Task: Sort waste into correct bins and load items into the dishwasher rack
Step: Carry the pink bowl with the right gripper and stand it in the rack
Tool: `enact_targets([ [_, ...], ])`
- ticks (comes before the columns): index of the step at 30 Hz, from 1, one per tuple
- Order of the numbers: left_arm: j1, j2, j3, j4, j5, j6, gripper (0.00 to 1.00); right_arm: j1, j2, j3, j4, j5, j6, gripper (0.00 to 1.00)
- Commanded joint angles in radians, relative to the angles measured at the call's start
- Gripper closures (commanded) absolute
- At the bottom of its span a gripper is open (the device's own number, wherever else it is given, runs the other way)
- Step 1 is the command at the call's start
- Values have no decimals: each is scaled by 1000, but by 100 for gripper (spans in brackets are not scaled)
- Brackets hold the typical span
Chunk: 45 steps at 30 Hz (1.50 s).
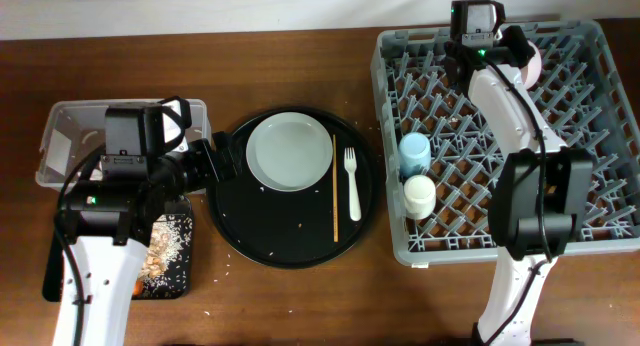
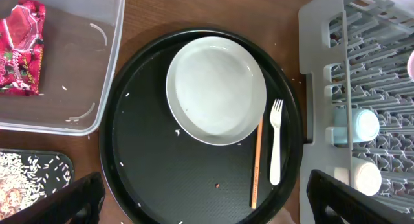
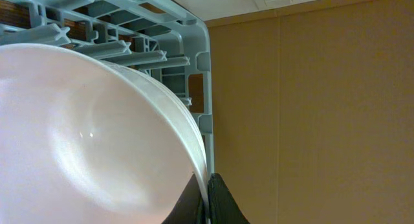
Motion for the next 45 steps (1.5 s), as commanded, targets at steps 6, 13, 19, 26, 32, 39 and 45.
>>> enact_targets([
  [6,6,-10,19,1,8,9,1,-42,-53,-37,44,-58,-155,96],
  [13,6,-10,19,1,8,9,1,-152,-52,-38,85,-62,-321,96],
  [19,6,-10,19,1,8,9,1,-113,-21,-64,96,-61,-320,96],
  [26,6,-10,19,1,8,9,1,-66,-21,-65,-15,-58,-161,96],
  [32,6,-10,19,1,8,9,1,-63,-21,-65,142,31,-359,96],
  [39,6,-10,19,1,8,9,1,-68,-18,-65,224,72,-402,96],
  [45,6,-10,19,1,8,9,1,-64,32,-75,216,107,-398,96],
])
